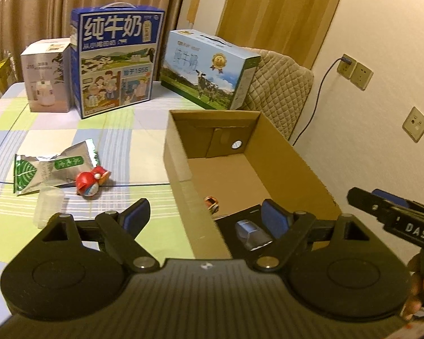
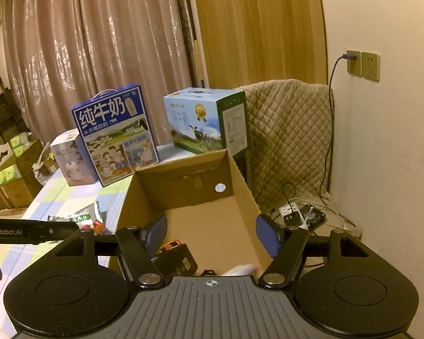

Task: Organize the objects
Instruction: 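Withdraw both open tools from the box back over the table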

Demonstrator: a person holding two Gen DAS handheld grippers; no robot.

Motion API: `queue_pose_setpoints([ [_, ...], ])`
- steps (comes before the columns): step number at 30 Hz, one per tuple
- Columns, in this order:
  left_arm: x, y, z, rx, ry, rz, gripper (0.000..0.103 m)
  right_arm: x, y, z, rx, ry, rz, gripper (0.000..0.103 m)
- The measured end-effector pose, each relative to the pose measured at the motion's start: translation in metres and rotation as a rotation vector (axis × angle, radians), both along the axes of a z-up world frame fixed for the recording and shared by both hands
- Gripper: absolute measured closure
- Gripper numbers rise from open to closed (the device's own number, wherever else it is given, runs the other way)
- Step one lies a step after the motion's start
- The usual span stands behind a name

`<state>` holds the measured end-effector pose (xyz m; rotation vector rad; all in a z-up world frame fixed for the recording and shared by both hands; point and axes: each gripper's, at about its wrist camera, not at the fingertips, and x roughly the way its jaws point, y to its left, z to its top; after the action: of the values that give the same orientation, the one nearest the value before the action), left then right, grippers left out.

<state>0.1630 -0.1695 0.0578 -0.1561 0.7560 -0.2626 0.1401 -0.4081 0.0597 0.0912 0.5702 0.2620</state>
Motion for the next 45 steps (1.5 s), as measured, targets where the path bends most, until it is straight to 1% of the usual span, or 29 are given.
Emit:
queue_pose_setpoints([
  [7, -0.013, 0.025, 0.005, 0.008, -0.013, 0.034, 0.019, -0.014, 0.013, 0.011, -0.005, -0.011, 0.01, 0.036],
  [14, -0.03, 0.054, 0.013, 0.017, -0.031, 0.064, 0.017, -0.028, 0.036, 0.022, -0.014, -0.026, 0.045, 0.036],
  [19, -0.043, 0.084, 0.018, 0.025, -0.051, 0.114, 0.016, -0.036, 0.057, 0.029, -0.025, -0.039, 0.083, 0.036],
  [24, -0.057, 0.125, 0.021, 0.066, -0.074, 0.184, 0.011, -0.044, 0.078, 0.033, -0.033, -0.049, 0.122, 0.036],
  [29, -0.071, 0.167, 0.014, 0.107, -0.064, 0.263, 0.008, -0.049, 0.1, 0.031, -0.042, -0.047, 0.164, 0.036],
  [33, -0.082, 0.198, 0.006, 0.114, -0.045, 0.328, 0.002, -0.05, 0.117, 0.028, -0.048, -0.041, 0.197, 0.036],
  [34, -0.085, 0.205, 0.004, 0.118, -0.042, 0.339, 0.001, -0.05, 0.122, 0.027, -0.049, -0.039, 0.204, 0.036],
  [40, -0.093, 0.225, -0.005, 0.141, -0.028, 0.366, 0.001, -0.055, 0.147, 0.02, -0.045, -0.025, 0.25, 0.036],
  [45, -0.095, 0.236, -0.014, 0.138, -0.014, 0.375, 0.001, -0.054, 0.17, 0.008, -0.053, -0.002, 0.298, 0.036],
])
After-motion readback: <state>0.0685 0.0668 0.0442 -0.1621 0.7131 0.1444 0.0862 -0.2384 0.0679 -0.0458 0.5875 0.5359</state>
